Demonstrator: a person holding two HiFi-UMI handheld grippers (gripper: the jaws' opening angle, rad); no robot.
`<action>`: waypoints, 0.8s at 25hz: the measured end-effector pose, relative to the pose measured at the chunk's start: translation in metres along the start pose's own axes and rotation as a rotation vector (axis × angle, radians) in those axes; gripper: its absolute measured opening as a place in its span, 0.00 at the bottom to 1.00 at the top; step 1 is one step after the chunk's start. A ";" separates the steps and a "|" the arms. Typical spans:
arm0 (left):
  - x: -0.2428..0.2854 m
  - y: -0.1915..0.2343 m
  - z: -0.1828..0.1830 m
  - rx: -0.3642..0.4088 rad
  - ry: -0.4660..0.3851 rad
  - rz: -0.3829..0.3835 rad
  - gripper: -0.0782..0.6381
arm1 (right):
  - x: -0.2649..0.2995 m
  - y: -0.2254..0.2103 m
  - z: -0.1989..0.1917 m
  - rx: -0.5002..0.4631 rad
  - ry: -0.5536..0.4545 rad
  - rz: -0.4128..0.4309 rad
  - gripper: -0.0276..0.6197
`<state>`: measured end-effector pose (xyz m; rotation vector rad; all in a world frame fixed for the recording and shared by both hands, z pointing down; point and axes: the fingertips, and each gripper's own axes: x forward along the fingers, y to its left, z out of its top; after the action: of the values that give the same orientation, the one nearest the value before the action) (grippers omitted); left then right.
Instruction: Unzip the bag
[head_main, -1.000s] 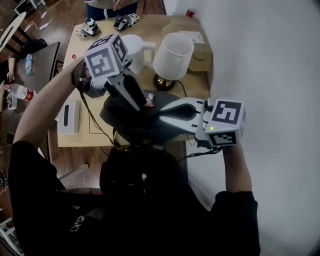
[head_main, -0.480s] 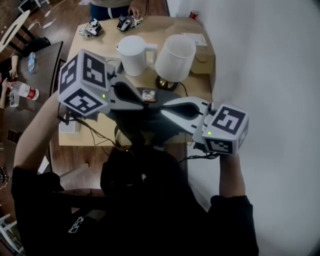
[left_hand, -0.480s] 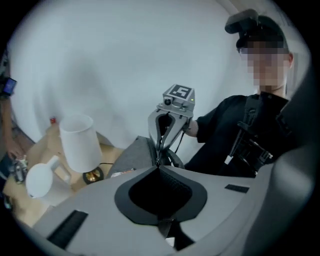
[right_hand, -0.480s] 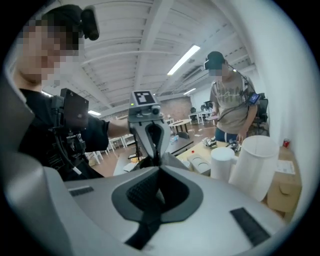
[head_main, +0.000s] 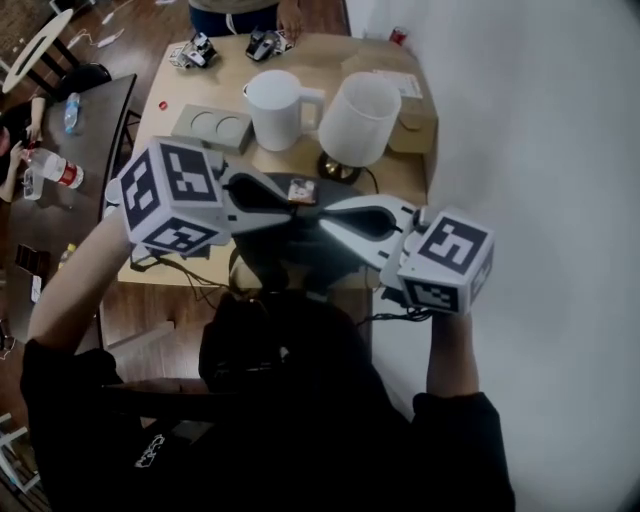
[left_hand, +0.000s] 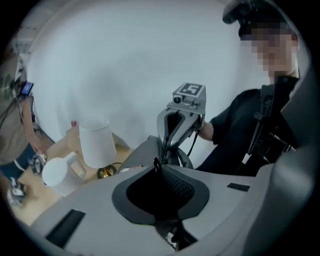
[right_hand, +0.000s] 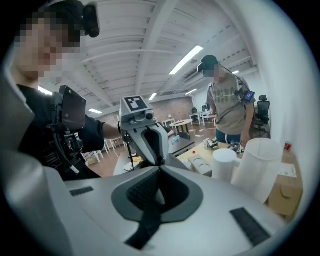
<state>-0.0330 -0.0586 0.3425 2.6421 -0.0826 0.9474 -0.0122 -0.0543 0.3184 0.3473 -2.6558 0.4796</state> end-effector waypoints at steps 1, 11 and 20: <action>0.004 0.000 0.001 0.045 0.055 0.010 0.17 | 0.000 0.000 -0.001 -0.002 0.003 0.003 0.07; 0.021 -0.011 0.007 0.076 0.285 -0.150 0.18 | -0.002 0.008 -0.003 -0.012 -0.007 0.040 0.07; 0.025 -0.014 0.002 0.085 0.446 -0.274 0.36 | -0.004 0.010 -0.006 -0.005 -0.007 0.065 0.07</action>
<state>-0.0099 -0.0448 0.3530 2.3634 0.4206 1.4311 -0.0100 -0.0423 0.3189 0.2624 -2.6810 0.4931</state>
